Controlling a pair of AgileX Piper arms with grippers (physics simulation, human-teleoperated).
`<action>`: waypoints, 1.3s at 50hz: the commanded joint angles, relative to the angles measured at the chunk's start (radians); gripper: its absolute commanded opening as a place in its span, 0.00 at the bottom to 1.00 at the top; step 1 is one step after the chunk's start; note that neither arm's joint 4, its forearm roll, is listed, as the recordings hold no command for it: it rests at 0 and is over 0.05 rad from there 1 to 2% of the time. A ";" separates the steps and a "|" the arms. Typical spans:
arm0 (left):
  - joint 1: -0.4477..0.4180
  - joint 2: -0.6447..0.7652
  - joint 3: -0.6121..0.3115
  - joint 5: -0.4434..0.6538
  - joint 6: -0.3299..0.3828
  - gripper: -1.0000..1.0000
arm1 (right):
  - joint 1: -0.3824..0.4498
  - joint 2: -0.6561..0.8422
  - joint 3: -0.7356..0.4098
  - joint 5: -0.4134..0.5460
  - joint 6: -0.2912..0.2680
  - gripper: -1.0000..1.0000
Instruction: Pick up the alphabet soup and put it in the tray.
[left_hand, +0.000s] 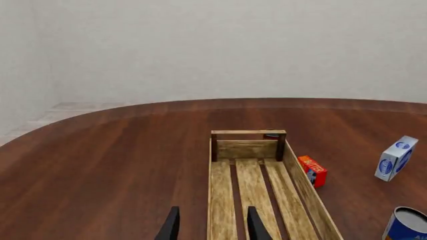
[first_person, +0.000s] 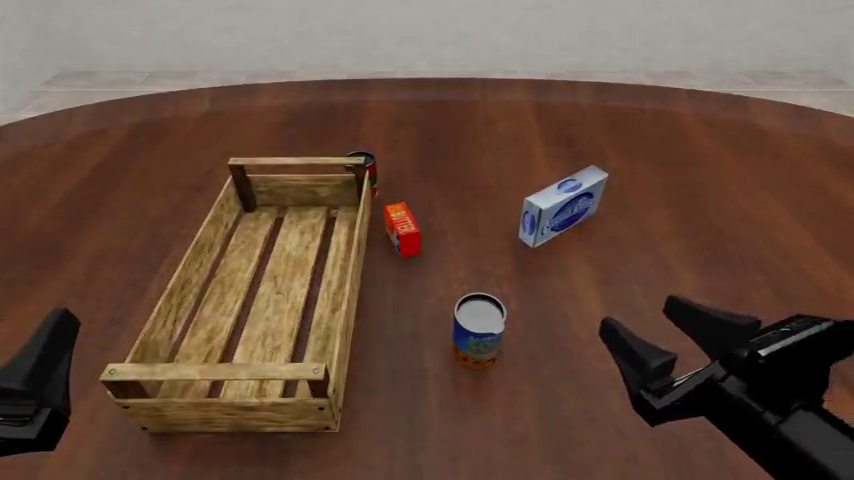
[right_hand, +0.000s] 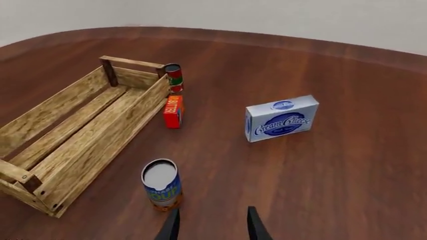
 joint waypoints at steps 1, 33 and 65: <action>0.000 0.000 0.000 0.000 0.000 1.00 | 0.042 0.127 0.000 -0.120 0.011 1.00; 0.000 0.000 0.000 0.000 0.000 1.00 | 0.208 0.380 0.000 -0.333 0.009 1.00; 0.000 0.000 0.000 0.000 0.000 1.00 | 0.216 0.585 0.000 -0.540 -0.054 1.00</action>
